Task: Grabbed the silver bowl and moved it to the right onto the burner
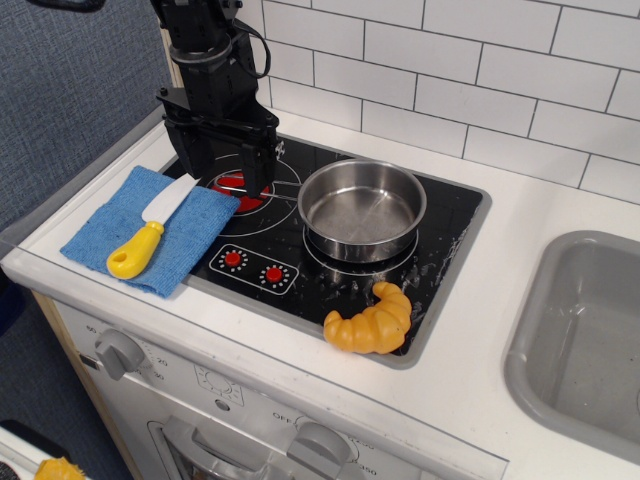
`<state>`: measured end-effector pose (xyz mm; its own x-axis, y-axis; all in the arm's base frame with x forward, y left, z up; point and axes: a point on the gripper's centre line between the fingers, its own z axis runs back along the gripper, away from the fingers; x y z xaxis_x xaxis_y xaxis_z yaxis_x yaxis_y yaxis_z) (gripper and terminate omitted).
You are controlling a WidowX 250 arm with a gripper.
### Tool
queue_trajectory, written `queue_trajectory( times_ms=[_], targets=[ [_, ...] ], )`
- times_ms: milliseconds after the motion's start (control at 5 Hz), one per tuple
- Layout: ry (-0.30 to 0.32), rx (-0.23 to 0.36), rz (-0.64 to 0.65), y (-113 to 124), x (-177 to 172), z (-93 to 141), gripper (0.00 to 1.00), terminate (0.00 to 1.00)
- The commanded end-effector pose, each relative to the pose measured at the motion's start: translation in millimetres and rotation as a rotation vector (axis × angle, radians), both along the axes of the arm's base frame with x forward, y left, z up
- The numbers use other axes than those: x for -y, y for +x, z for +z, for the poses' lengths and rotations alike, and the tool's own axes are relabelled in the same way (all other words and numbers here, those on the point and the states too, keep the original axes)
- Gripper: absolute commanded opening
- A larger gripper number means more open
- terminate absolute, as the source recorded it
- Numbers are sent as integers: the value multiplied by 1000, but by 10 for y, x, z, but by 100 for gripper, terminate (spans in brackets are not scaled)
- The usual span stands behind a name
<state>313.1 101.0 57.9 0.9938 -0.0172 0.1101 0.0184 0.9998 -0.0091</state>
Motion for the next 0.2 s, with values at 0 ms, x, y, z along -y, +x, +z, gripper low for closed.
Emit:
queue_trajectory(
  times_ms=[0],
  targets=[
    [11,36,-3,2,5,120,100,100]
  ],
)
